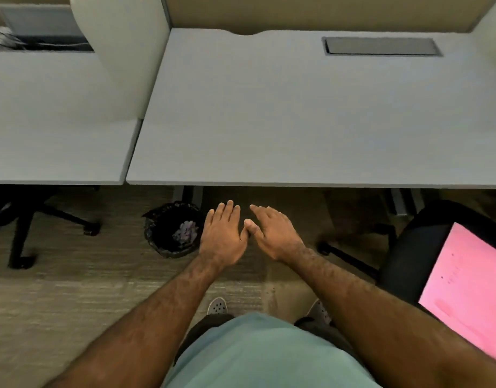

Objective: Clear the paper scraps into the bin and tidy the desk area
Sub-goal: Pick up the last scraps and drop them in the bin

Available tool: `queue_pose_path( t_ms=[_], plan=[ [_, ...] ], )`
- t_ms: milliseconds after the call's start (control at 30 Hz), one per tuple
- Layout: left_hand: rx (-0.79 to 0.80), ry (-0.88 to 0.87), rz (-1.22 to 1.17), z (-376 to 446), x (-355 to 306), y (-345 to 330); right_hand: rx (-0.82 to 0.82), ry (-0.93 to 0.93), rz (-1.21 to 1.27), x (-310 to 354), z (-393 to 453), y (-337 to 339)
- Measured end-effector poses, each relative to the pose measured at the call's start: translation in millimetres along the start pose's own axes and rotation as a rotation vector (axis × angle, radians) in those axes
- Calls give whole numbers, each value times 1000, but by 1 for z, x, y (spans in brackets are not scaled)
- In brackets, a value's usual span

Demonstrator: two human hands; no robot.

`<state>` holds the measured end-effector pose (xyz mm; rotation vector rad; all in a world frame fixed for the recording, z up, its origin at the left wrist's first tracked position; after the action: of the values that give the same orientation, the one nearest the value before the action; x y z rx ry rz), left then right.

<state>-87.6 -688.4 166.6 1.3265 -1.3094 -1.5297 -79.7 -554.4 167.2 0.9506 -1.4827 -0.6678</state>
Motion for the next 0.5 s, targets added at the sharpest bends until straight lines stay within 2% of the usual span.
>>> queue_pose_path(
  t_ms=[267,500],
  plan=[
    [59,-237,-6,25,-104,0,-181,-169,21,-69,-36,62],
    [129,-400,17,38,-193,-27,-360,-364,69,-151,-88,107]
  ],
)
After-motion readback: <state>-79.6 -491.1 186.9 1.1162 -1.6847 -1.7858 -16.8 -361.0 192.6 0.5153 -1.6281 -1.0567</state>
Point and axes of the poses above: each hand's wrist, its own z-axis towards the middle knuckle, its own y-axis out of the back of the hand, x = y × z, the point moved 5 cm from there along z, towards the middle knuckle, and after that the axes turned 11 degrees about -x, right-handed, at the moved point
